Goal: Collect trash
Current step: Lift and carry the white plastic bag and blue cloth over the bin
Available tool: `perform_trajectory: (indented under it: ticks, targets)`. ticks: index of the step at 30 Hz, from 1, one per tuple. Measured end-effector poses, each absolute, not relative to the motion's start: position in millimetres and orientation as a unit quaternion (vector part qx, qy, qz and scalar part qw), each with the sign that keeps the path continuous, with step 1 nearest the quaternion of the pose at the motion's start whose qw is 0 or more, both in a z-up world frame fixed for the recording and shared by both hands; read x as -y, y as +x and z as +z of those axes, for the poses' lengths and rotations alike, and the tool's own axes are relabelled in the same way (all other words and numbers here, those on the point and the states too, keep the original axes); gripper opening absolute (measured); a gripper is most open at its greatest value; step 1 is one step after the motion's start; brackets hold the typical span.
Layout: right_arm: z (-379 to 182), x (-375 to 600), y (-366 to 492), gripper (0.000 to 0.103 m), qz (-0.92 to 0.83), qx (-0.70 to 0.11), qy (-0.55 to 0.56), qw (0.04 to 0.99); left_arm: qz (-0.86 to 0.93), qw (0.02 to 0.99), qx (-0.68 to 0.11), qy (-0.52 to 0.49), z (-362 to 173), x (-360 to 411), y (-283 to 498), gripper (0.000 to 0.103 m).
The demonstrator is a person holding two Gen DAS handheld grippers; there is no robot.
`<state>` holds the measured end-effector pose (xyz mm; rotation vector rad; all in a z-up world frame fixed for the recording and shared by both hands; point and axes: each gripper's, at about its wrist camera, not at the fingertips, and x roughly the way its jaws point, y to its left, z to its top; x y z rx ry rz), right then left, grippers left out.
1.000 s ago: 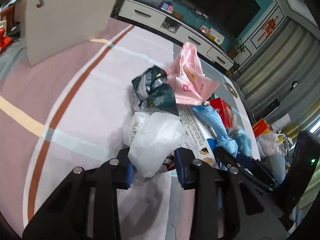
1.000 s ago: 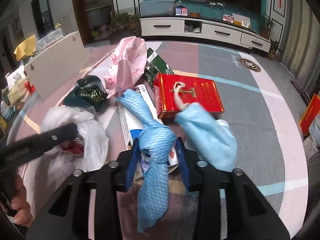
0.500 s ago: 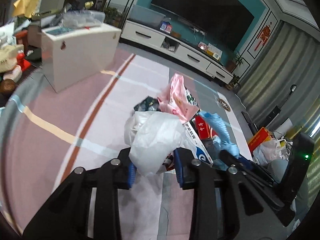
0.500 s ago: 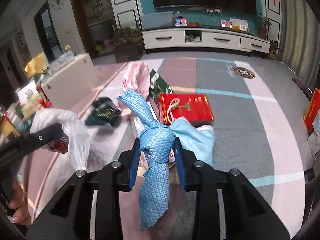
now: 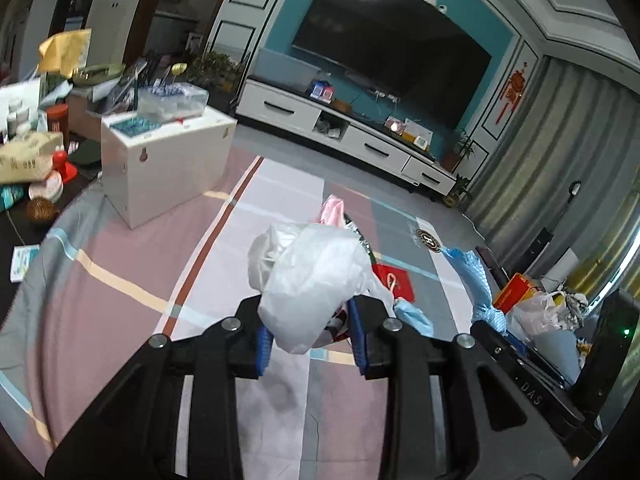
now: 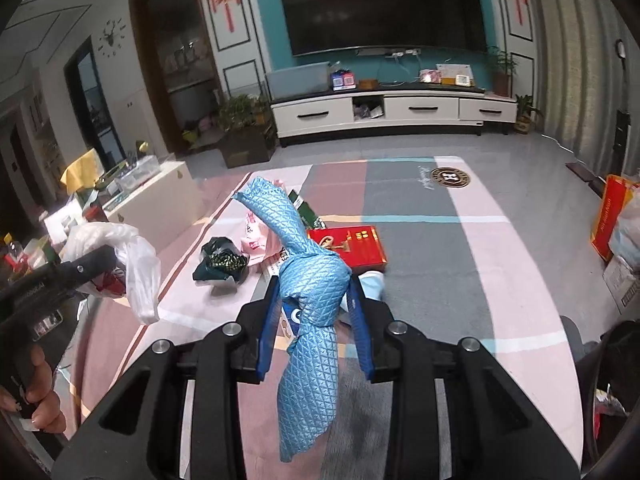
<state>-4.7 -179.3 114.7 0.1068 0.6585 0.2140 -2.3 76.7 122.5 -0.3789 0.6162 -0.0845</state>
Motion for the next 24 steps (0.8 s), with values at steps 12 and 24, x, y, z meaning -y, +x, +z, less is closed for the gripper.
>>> perform_trajectory:
  ticks: [12, 24]
  targets:
    - [134, 181, -38, 0.034, 0.103, -0.289, 0.058, 0.95, -0.09, 0.936, -0.275, -0.2, 146, -69, -22, 0.033]
    - [133, 197, -45, 0.034, 0.07, -0.281, 0.053, 0.956, -0.107, 0.943, -0.256, -0.186, 160, -56, -38, 0.033]
